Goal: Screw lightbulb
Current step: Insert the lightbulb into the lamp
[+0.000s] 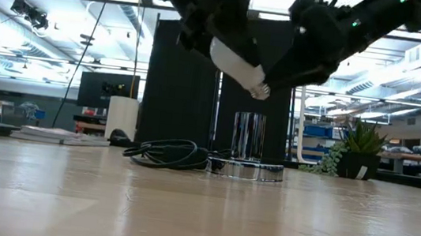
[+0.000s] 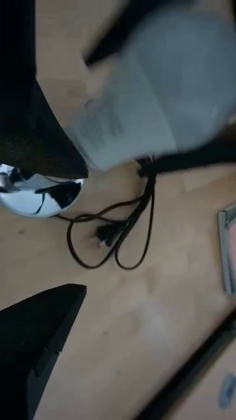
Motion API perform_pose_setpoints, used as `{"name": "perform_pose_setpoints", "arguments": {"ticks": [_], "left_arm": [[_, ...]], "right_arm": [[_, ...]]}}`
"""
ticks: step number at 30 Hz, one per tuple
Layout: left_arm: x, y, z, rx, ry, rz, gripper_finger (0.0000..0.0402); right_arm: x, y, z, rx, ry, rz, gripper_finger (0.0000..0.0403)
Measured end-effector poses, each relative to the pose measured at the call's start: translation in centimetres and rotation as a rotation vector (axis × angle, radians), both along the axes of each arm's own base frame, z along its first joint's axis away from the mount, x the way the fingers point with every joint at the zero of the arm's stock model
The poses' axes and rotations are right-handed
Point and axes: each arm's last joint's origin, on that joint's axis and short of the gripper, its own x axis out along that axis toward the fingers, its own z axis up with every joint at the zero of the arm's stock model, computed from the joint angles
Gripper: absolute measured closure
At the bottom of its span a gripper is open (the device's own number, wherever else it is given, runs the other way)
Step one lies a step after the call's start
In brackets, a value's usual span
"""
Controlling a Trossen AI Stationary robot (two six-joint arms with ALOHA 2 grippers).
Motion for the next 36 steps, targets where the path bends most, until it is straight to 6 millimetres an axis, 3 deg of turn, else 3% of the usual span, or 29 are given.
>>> {"name": "perform_pose_setpoints", "arguments": {"ticks": [5, 12, 17, 36], "left_arm": [[0.0, 0.7, 0.0, -0.06, 0.02, -0.038, 0.0125], [0.3, 2.4, -0.1, -0.109, 0.027, -0.052, 0.0125], [0.5, 2.9, 0.6, -0.115, 0.03, -0.098, 0.0125], [1.2, 3.3, 1.4, -0.1, 0.006, -0.129, 0.0125]], "right_arm": [[-1.2, 0.4, 1.1, -0.024, -0.023, 0.04, 0.0119], [-1.7, 0.4, -1.2, 0.016, -0.071, 0.057, 0.0121], [-2.0, 0.4, -1.8, 0.039, -0.154, 0.059, 0.0123], [-0.9, -0.1, -2.7, 0.056, -0.211, 0.063, 0.0124]]}}
